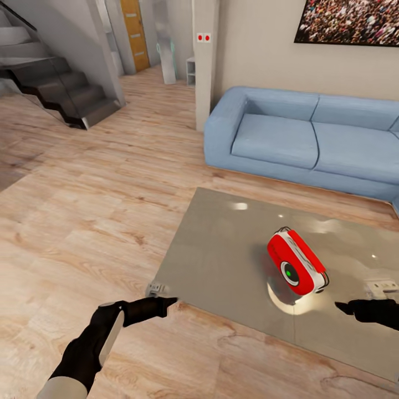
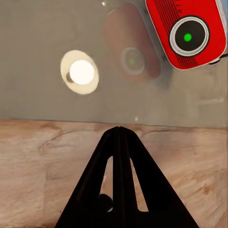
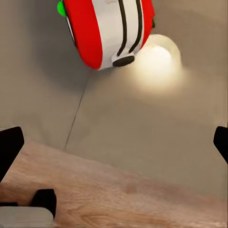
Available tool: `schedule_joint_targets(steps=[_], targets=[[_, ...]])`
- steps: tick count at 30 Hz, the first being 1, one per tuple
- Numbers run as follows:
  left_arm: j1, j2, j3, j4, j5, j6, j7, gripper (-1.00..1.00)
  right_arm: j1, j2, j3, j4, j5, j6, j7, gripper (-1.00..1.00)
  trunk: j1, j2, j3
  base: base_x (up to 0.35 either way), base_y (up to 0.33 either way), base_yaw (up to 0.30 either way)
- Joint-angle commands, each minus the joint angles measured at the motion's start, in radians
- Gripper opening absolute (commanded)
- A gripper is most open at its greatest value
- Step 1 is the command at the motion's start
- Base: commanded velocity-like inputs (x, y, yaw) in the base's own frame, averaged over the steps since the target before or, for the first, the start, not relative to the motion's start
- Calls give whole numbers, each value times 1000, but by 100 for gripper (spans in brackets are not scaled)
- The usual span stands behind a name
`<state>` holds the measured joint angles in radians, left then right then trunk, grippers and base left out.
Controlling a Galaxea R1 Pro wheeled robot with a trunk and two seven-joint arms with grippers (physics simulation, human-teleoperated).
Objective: Turn on the radio receiver that's on the table in the living room.
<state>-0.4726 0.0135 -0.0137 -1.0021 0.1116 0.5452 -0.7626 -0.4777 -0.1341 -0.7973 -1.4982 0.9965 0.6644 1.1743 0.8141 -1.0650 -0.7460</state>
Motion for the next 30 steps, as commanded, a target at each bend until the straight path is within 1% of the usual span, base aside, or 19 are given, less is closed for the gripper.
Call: schedule_joint_targets(steps=[1,2,5,6,7,9,10,14,15,16,19,20,21,22,23,24,27,28,30], targets=[[0,2,0,2,-6,-1,-1,-100,16,1,-24,0,-1,-11,0,100,0,0,2,0,0,178],[0,6,0,4,-17,-4,-1,-100,24,1,-35,0,-1,-19,0,100,0,0,3,0,0,180],[8,15,0,9,-36,-37,-6,-100,49,3,-114,1,1,-85,2,100,0,0,7,0,0,186],[22,20,0,20,-41,-67,-7,-100,56,4,-190,1,23,-135,3,100,0,0,9,0,0,190],[32,22,0,32,-42,-77,-6,-100,57,6,-237,2,50,-162,6,100,0,0,10,0,0,190],[38,23,0,60,-42,-84,-4,-100,58,14,-305,5,86,-208,11,100,0,0,13,0,0,190],[39,23,0,69,-43,-85,-3,-100,58,17,-324,8,94,-221,11,100,0,0,15,0,0,191],[42,23,0,134,-45,-98,0,-100,59,35,-447,53,143,-325,14,100,0,0,20,0,0,191],[42,23,0,160,-47,-117,1,-100,59,38,-492,75,166,-366,14,100,0,0,22,0,0,190],[43,23,0,174,-48,-129,1,-100,59,40,-516,87,178,-387,14,100,0,0,23,0,0,190],[43,23,0,289,-54,-219,3,-100,59,44,-679,171,257,-516,12,100,0,0,27,0,0,191],[43,22,0,366,-60,-265,4,-100,59,42,-777,233,310,-586,9,100,0,0,29,0,0,191],[43,21,0,392,-64,-280,5,-100,59,41,-810,257,331,-610,8,100,0,0,30,0,0,190],[43,20,0,444,-69,-309,5,-100,59,39,-875,302,376,-654,4,100,0,0,32,0,0,190],[43,19,0,515,-75,-353,6,-100,62,36,-965,372,447,-711,-9,100,0,0,33,0,0,190],[43,19,0,561,-78,-382,7,-100,69,34,-1016,417,490,-744,-26,100,0,0,34,0,0,190],[43,20,0,674,-83,-446,26,-100,109,33,-1099,540,568,-800,-107,100,0,0,39,0,0,189],[43,19,0,770,-87,-490,77,-100,176,32,-1129,683,601,-823,-219,100,0,0,40,0,0,186],[43,17,0,818,-88,-506,111,-100,215,31,-1135,766,610,-829,-286,100,0,0,43,0,0,185]])
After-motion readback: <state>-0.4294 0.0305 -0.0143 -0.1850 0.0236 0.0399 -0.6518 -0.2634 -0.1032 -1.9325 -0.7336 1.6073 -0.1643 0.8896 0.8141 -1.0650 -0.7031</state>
